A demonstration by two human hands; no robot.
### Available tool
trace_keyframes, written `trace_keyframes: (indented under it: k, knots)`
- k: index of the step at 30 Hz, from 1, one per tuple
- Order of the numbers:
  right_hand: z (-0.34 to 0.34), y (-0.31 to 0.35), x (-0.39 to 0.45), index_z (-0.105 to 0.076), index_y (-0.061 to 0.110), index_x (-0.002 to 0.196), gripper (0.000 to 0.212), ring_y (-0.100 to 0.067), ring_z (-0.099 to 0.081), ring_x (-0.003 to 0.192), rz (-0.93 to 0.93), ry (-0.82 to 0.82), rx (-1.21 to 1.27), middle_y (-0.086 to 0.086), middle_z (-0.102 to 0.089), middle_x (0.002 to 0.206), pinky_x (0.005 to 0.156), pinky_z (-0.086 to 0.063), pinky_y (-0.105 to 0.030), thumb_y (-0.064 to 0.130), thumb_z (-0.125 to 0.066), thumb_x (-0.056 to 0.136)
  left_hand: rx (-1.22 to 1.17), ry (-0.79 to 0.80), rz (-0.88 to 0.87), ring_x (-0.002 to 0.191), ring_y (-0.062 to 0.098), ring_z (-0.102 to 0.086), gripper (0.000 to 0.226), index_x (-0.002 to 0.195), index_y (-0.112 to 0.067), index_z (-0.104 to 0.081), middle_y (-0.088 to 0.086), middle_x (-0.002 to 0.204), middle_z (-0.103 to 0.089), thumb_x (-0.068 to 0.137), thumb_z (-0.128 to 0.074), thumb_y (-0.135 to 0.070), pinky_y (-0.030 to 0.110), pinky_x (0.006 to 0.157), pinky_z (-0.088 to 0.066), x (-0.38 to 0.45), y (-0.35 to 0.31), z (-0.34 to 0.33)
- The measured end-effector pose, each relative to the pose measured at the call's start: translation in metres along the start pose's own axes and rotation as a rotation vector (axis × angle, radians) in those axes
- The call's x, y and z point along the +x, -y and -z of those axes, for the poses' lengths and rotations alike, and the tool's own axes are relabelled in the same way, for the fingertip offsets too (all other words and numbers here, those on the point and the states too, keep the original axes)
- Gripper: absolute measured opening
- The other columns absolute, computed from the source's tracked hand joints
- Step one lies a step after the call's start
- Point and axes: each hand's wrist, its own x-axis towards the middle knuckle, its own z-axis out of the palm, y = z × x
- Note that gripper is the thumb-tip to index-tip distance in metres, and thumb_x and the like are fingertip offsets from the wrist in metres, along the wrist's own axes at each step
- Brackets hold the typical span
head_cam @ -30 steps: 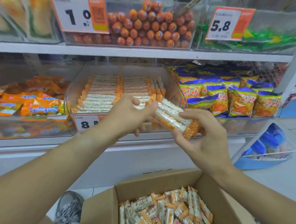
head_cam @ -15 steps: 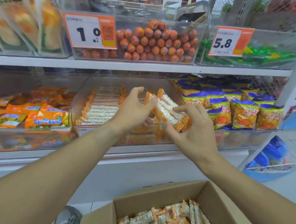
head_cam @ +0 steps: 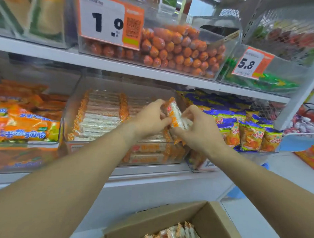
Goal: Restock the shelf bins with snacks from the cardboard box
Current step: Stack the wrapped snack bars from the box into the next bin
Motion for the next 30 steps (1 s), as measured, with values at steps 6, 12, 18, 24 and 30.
trace_keyframes:
  k: [6, 12, 18, 24, 30]
  knots:
    - [-0.009, 0.004, 0.015, -0.067, 0.022, 0.117, 0.04, -0.03, -0.062, 0.104, 0.019, 0.039, -0.24, -0.007, -0.072, 0.105, 0.071, -0.036, -0.029, 0.038, -0.076, 0.082, 0.467, 0.255, -0.073, 0.134, 0.03, -0.046, 0.048, 0.14, -0.018, -0.052, 0.008, 0.145, -0.052, 0.098, -0.05, -0.042, 0.04, 0.11, -0.039, 0.002, 0.038, 0.008]
    - [-0.022, 0.009, 0.018, -0.071, 0.021, 0.113, 0.039, -0.025, -0.063, 0.104, 0.018, 0.084, -0.383, -0.004, -0.073, 0.106, 0.07, -0.034, -0.026, 0.042, -0.078, 0.081, 0.497, 0.343, -0.091, 0.144, 0.027, -0.036, 0.051, 0.151, -0.023, -0.042, 0.004, 0.158, -0.037, 0.103, -0.043, -0.041, 0.034, 0.115, -0.033, 0.004, 0.045, 0.017]
    - [-0.017, 0.013, 0.031, -0.072, 0.021, 0.108, 0.038, -0.023, -0.062, 0.096, -0.026, 0.248, -0.425, 0.0, -0.066, 0.094, 0.071, -0.042, -0.03, 0.044, -0.081, 0.079, 0.494, 0.393, -0.078, 0.146, 0.027, -0.032, 0.056, 0.156, -0.022, -0.032, 0.006, 0.162, -0.03, 0.105, -0.04, -0.045, 0.032, 0.115, -0.03, 0.004, 0.048, 0.025]
    - [-0.016, 0.003, 0.028, -0.073, 0.03, 0.117, 0.025, -0.021, -0.066, 0.094, 0.016, 0.446, -0.471, 0.003, -0.071, 0.095, 0.075, -0.043, -0.027, 0.032, -0.064, 0.094, 0.506, 0.395, -0.086, 0.146, 0.029, -0.031, 0.055, 0.155, -0.022, -0.034, 0.006, 0.162, -0.03, 0.105, -0.038, -0.046, 0.035, 0.117, -0.03, 0.006, 0.054, 0.021]
    - [-0.019, 0.0, 0.051, -0.061, 0.033, 0.133, 0.038, -0.002, -0.06, 0.077, 0.11, 0.413, -0.385, 0.011, -0.066, 0.092, 0.07, -0.041, -0.019, 0.019, -0.057, 0.098, 0.497, 0.398, -0.086, 0.149, 0.028, -0.024, 0.056, 0.157, -0.028, -0.027, 0.002, 0.165, -0.021, 0.105, -0.036, -0.048, 0.036, 0.118, -0.024, 0.006, 0.06, 0.019]
